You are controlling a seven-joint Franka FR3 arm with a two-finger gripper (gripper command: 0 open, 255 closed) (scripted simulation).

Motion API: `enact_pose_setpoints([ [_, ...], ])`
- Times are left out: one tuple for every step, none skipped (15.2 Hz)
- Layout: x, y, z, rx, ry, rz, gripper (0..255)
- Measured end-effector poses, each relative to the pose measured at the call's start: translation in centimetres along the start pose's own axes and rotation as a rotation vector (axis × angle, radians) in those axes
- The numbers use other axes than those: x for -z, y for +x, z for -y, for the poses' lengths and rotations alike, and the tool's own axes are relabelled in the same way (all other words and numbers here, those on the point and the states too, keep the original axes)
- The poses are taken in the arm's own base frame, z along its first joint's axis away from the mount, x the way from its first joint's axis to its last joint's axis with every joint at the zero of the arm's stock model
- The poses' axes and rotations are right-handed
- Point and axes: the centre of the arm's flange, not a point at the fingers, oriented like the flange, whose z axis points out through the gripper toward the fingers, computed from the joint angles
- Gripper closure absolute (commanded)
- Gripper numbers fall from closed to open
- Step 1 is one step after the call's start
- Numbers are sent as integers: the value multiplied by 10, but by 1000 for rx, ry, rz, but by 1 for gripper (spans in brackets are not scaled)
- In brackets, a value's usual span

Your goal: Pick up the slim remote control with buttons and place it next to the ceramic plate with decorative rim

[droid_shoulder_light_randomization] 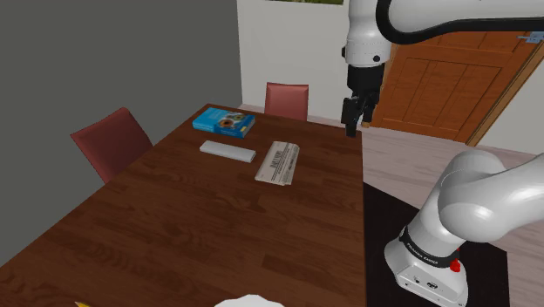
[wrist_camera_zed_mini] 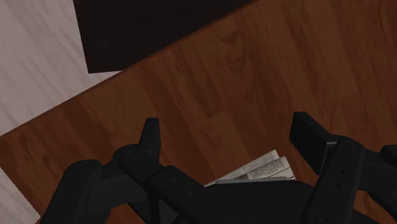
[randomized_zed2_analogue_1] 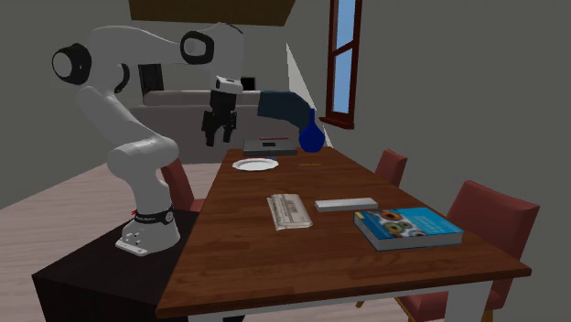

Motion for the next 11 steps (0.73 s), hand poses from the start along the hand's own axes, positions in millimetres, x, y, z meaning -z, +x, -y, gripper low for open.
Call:
enact_pose_setpoints([
  [0, 0, 0, 0, 0, 0, 0],
  [-1, 6, 2, 4, 1, -2, 0],
  [-6, 13, 2, 9, 1, -5, 0],
  [-9, 22, 6, 16, 3, -9, 0],
  [-13, 32, 7, 23, 4, -13, 0],
  [-17, 46, 9, 30, 5, -18, 0],
  [-19, 56, 13, 38, 6, -23, 0],
  [-23, 69, 14, 45, 7, -28, 0],
  [-27, 78, 20, 53, 9, -33, 0],
  [-29, 91, 22, 61, 10, -38, 0],
  [-34, 101, 27, 68, 11, -43, 0],
])
